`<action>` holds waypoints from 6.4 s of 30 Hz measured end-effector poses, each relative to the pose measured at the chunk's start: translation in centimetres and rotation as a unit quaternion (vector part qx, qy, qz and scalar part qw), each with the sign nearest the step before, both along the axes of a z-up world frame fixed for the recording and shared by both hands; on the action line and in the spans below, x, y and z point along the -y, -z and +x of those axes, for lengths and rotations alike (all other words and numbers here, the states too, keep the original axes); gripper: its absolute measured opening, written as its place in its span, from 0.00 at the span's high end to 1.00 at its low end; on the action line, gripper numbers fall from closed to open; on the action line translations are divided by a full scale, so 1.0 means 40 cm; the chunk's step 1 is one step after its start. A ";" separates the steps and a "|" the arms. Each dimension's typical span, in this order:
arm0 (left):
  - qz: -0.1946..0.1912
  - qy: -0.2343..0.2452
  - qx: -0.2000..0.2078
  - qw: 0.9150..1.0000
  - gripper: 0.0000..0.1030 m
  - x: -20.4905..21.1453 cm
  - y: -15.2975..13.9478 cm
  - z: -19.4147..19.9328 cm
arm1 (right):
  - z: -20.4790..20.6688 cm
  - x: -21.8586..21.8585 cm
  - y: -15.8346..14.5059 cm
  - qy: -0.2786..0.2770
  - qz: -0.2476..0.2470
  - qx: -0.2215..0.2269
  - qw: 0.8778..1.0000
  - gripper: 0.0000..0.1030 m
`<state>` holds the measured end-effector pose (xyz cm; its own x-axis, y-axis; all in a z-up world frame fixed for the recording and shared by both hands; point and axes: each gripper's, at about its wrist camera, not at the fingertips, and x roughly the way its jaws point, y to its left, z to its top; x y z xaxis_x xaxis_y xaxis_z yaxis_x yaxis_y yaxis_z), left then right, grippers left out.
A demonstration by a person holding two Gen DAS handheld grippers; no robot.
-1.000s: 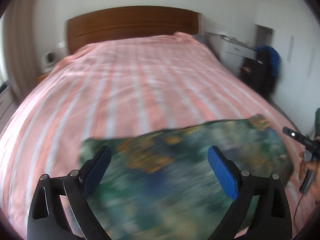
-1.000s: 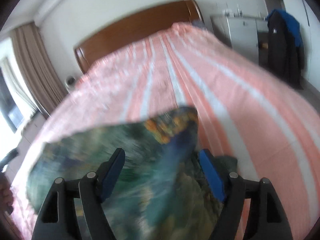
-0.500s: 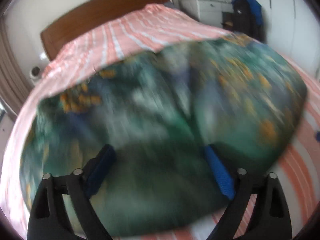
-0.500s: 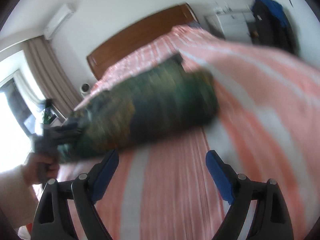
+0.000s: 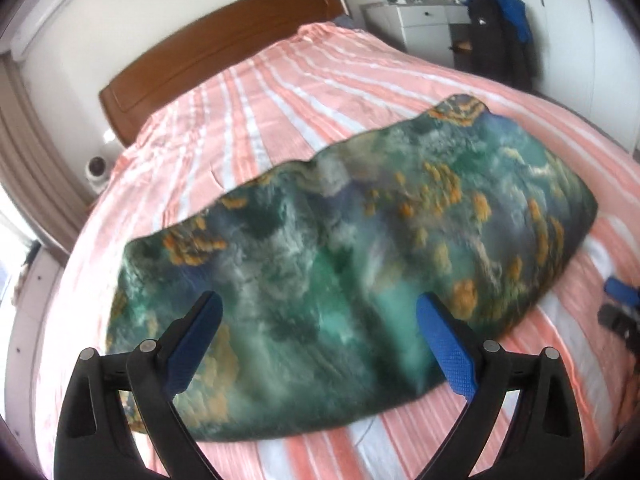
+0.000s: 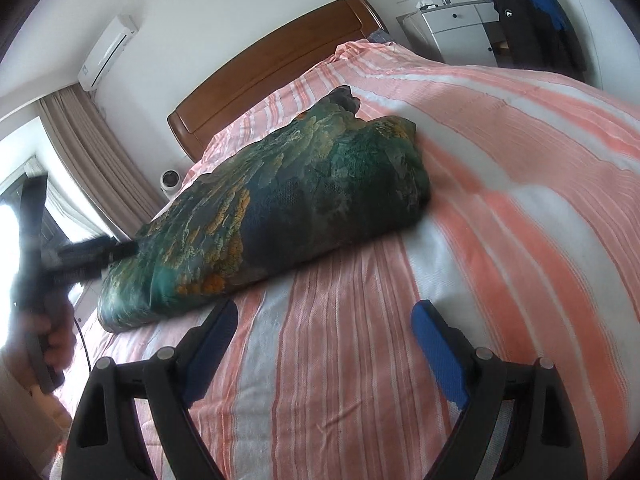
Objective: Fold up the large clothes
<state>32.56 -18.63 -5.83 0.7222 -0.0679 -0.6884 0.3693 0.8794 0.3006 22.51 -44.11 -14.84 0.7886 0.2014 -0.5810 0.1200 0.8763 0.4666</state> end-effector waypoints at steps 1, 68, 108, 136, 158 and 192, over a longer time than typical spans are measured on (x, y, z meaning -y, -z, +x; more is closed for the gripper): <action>0.002 -0.002 0.000 1.000 0.05 0.004 0.002 0.007 | 0.001 -0.001 0.001 0.000 -0.002 -0.001 1.000 0.15; -0.058 0.119 -0.147 0.980 0.76 0.116 -0.152 0.135 | 0.041 -0.602 -0.241 -0.166 -0.338 0.144 0.915 0.66; -0.334 -0.282 -0.001 0.899 0.08 -1.080 0.166 -0.110 | 0.621 -0.852 -0.181 -0.254 -0.221 -0.011 0.942 0.19; -0.341 -0.303 0.020 0.889 0.07 -1.176 0.224 -0.067 | 0.895 -1.179 -0.012 -0.202 -0.199 -0.015 0.959 0.16; -0.365 -0.316 0.025 0.875 0.07 -1.235 0.215 -0.101 | 0.666 -1.263 -0.015 -0.268 -0.295 0.094 0.912 0.09; -0.472 -0.144 -0.077 0.866 0.06 -1.077 0.040 -0.220 | -0.111 -0.490 -0.057 -0.118 -0.158 -0.111 0.974 0.01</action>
